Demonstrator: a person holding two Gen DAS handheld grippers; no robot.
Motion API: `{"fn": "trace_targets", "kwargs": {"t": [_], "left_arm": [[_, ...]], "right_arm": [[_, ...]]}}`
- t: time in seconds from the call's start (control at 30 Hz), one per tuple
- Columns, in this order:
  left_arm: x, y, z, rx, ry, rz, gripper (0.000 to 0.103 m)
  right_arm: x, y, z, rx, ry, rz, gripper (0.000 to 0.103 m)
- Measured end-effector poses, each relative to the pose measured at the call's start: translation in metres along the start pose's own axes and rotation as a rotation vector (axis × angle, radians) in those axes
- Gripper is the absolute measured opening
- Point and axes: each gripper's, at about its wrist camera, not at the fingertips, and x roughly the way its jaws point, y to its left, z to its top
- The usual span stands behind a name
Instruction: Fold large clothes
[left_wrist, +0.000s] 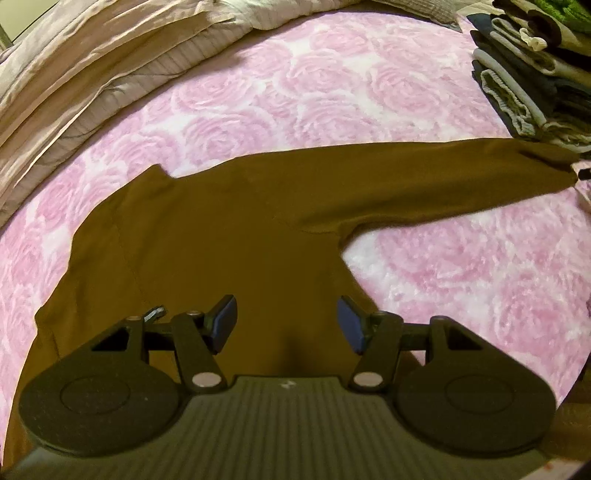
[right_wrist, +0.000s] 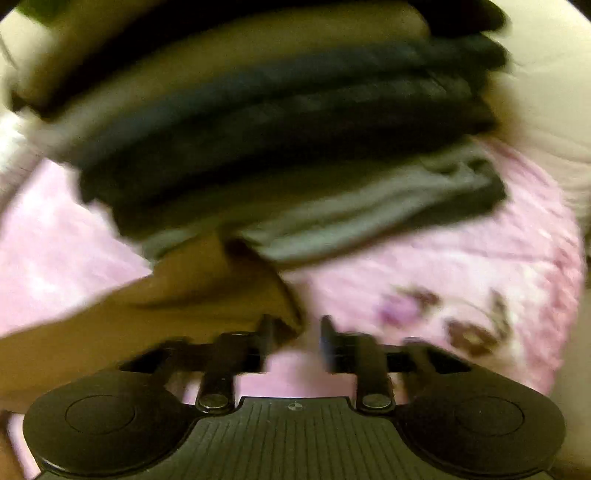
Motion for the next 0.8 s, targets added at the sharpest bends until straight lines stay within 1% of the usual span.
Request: {"fn": "trace_targets", "kwargs": {"t": [0.07, 0.17, 0.2, 0.33, 0.37, 0.43, 0.57, 0.73, 0.77, 0.8], "left_arm": [[-0.004, 0.006, -0.006, -0.017, 0.006, 0.011, 0.056], [-0.012, 0.015, -0.016, -0.058, 0.014, 0.023, 0.056], [-0.016, 0.017, -0.019, -0.069, 0.014, 0.027, 0.056], [-0.038, 0.026, -0.033, -0.115, 0.007, 0.045, 0.057], [-0.045, 0.030, -0.036, -0.133, 0.003, 0.050, 0.059], [-0.057, 0.037, -0.044, -0.164, -0.004, 0.058, 0.062], [-0.089, 0.054, -0.064, -0.212, -0.036, 0.077, 0.067], [-0.130, 0.083, -0.107, -0.269, -0.067, 0.086, 0.074], [-0.138, 0.090, -0.118, -0.282, -0.075, 0.080, 0.077], [-0.145, 0.096, -0.128, -0.294, -0.081, 0.075, 0.082]], "right_arm": [[-0.008, -0.002, -0.012, 0.006, 0.011, 0.024, 0.048], [-0.024, 0.008, -0.030, -0.016, 0.033, 0.069, 0.049], [-0.029, 0.022, -0.036, -0.019, 0.041, 0.082, 0.049], [-0.054, 0.050, -0.049, -0.037, 0.063, 0.158, 0.049], [-0.058, 0.070, -0.049, -0.048, 0.068, 0.171, 0.049], [-0.074, 0.090, -0.053, -0.079, 0.072, 0.213, 0.049], [-0.106, 0.136, -0.067, -0.184, 0.056, 0.286, 0.050], [-0.164, 0.194, -0.103, -0.344, 0.020, 0.353, 0.050], [-0.171, 0.204, -0.112, -0.367, 0.013, 0.358, 0.051], [-0.187, 0.217, -0.124, -0.400, 0.004, 0.363, 0.052]]}}
